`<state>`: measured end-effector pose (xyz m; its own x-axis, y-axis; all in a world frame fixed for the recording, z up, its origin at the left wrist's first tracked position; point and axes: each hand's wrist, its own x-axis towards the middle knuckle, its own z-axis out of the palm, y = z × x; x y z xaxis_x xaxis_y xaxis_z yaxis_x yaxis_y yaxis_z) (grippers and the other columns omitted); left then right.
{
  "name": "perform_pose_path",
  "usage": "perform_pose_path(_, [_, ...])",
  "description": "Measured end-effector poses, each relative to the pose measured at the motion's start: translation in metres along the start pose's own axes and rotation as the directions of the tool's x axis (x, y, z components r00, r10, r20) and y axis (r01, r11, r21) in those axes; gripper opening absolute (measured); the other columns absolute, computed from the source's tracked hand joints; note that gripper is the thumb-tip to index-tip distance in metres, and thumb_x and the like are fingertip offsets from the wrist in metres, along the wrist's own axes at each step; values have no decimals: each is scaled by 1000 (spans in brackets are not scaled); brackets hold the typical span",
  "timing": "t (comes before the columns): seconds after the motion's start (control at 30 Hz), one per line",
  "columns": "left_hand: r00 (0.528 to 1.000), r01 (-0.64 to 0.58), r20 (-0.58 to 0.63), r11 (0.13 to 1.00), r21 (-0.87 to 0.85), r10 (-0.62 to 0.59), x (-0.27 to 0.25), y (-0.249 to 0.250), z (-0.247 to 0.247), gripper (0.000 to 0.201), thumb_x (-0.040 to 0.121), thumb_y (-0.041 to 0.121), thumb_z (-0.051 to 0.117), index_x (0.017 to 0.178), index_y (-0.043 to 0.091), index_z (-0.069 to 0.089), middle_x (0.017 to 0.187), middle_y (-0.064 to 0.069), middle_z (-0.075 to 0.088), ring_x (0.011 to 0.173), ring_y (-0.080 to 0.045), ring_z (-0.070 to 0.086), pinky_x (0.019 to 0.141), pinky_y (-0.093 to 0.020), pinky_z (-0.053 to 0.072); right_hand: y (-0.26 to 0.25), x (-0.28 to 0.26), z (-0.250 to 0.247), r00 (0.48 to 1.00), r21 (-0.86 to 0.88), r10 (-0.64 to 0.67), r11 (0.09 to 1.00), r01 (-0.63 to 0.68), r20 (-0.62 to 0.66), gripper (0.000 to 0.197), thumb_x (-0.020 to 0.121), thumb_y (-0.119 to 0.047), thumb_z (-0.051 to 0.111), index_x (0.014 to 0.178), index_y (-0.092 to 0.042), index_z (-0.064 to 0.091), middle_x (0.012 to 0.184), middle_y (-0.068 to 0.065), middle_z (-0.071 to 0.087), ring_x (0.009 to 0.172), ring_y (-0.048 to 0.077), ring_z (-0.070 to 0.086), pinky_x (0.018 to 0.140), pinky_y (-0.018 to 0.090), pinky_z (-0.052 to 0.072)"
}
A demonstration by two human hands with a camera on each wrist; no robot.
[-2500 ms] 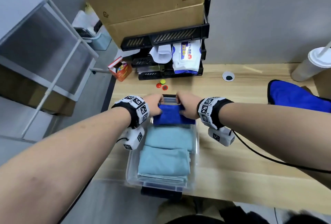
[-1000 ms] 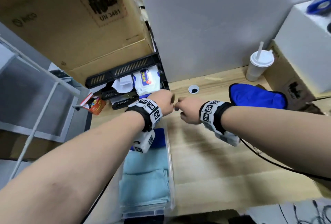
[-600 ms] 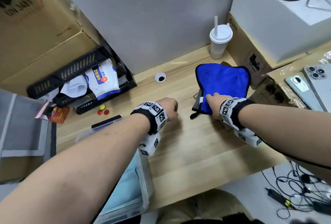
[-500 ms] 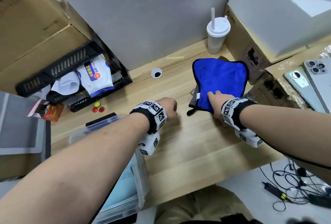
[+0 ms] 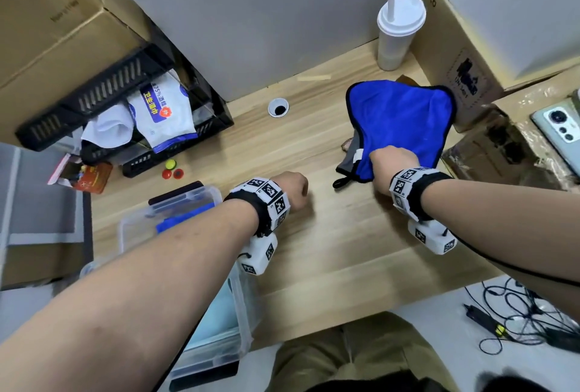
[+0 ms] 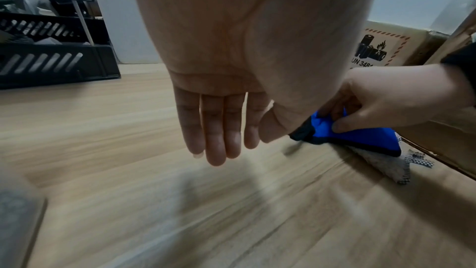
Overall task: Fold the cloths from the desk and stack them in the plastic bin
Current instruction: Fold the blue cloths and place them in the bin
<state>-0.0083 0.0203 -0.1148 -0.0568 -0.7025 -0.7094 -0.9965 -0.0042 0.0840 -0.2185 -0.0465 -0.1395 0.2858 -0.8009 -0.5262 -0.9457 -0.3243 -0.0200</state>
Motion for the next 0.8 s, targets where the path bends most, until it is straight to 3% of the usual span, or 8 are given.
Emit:
perform_pose_path(0.13, [999,2,-41,998,-58,-4,-6,-3,-16,28,88,18,53,112,11,64,109,-9,67,98,-28,63,80,-30,52,-4,8,-11,986,363,-75,923,125,-150,38,86,-15,49,122,-23,61,105,4,65,98,29,60,78,34,51])
perform_pose_path(0.2, [996,-11,-91,992,-129,-1,-10,-4,-27,37,89,19,55,125,12,54,114,-9,64,102,-29,61,79,-29,48,-13,10,-23,975,565,-87,803,191,-206,31,90,-12,45,118,-20,58,87,-1,62,86,25,59,73,31,45])
perform_pose_path(0.3, [977,-62,-212,970,-235,11,-15,-5,-46,53,87,19,60,136,12,40,114,-11,60,102,-30,60,83,-34,50,-28,8,-50,983,809,-48,562,175,-179,17,93,-4,44,106,-15,50,64,-3,46,57,14,43,58,27,35])
perform_pose_path(0.43, [907,-183,-421,920,-348,21,-23,-7,-73,69,82,29,69,142,22,35,111,-5,57,86,-23,57,77,-29,44,-45,4,-92,995,897,-39,429,104,-96,14,88,-5,53,86,-19,51,65,-2,45,58,13,39,54,25,32])
perform_pose_path(0.53, [898,-238,-437,887,-396,46,-29,-6,-88,65,72,41,76,128,25,48,103,2,56,77,-18,58,72,-30,49,-55,2,-121,992,941,-73,316,120,-102,20,79,-4,53,67,-19,48,61,-1,49,66,20,45,62,30,36])
perform_pose_path(0.63, [861,-275,-505,887,-370,56,-38,-7,-104,29,76,33,63,101,18,62,89,2,65,82,-24,63,75,-35,52,-58,-7,-156,976,910,-160,367,195,-145,38,91,-1,45,58,-19,43,51,-8,45,54,9,40,56,24,31])
perform_pose_path(0.73, [810,-237,-582,870,-432,-68,-50,-14,-124,9,88,15,56,90,10,63,82,-5,66,81,-30,60,67,-31,43,-60,-12,-185,973,889,-165,402,218,-164,37,97,-10,43,63,-23,48,65,-4,45,59,9,40,59,24,35])
perform_pose_path(0.8, [761,-148,-615,867,-475,-207,-61,-26,-133,9,89,14,54,87,11,62,79,-6,62,78,-29,56,66,-29,40,-61,-8,-193,968,915,-139,322,244,-209,48,92,-3,46,48,-21,46,50,-8,39,54,13,32,55,32,30])
